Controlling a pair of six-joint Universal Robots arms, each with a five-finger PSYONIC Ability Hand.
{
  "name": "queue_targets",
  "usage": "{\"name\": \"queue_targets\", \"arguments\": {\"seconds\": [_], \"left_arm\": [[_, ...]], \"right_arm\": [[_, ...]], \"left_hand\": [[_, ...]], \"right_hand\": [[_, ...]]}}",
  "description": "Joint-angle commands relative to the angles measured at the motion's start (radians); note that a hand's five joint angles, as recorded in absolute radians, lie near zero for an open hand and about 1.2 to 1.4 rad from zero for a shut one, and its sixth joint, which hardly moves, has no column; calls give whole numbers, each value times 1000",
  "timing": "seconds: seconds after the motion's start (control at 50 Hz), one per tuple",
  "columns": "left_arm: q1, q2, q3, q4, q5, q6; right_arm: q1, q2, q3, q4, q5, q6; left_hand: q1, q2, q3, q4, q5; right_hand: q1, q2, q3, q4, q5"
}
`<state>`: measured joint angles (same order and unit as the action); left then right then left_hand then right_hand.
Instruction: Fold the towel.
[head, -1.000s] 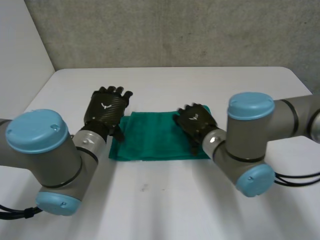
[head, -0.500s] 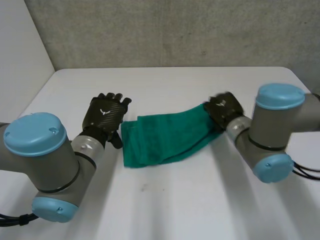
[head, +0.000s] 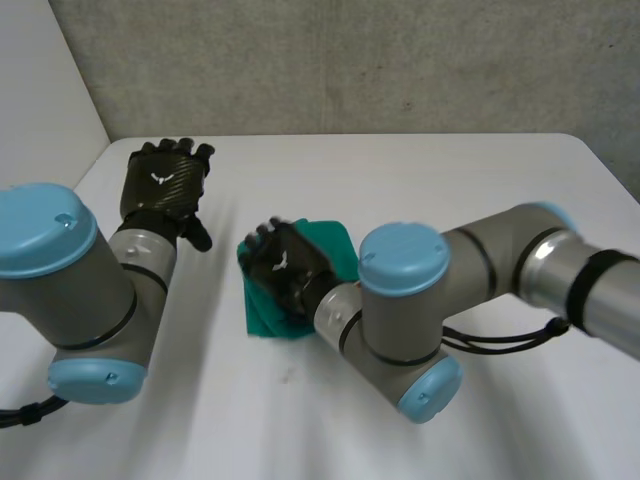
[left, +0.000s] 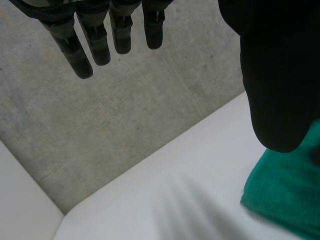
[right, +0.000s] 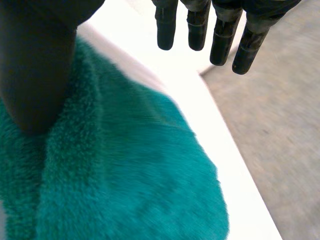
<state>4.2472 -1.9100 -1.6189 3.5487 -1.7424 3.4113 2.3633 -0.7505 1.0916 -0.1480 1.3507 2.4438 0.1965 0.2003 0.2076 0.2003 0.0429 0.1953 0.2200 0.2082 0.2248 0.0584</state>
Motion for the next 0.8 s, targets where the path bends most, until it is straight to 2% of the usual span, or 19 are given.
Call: {"name": "queue_targets", "arguments": {"seconds": [0.02, 0.08, 0.22, 0.32, 0.52, 0.7, 0.8], "left_arm": [[-65, -86, 105, -20, 7, -124], [-93, -137, 147, -60, 14, -159], [-130, -251, 220, -203, 20, -210], [-128, -332, 264, -278, 15, -210], [-76, -368, 266, -386, 11, -202], [-81, -262, 246, -406, 27, -149], [-79, -172, 266, -402, 27, -147]], "right_arm": [[-78, -150, 64, 10, 16, 345], [-128, -148, 59, 31, -1, 421], [-182, -92, -8, 143, -16, 449], [-200, 17, -116, 263, -10, 449], [-213, 114, -237, 375, 31, 439], [-211, 70, -262, 410, 48, 448], [-231, -81, -208, 390, 99, 468]], "left_hand": [[8, 4, -3, 4, -13], [8, 4, -3, 4, -13], [5, 1, -6, 1, -16], [5, 1, -6, 1, -16], [5, 1, -6, 1, -16], [-9, -13, -20, -13, -30], [-18, -22, -29, -22, -39]], "right_hand": [[-21, -46, -34, -50, -58], [-21, -46, -34, -50, -58], [-21, -46, -34, -50, -58], [-21, -46, -34, -50, -58], [-21, -46, -34, -50, -58], [-21, -46, -34, -50, -58], [-21, -46, -34, -50, -58]]}}
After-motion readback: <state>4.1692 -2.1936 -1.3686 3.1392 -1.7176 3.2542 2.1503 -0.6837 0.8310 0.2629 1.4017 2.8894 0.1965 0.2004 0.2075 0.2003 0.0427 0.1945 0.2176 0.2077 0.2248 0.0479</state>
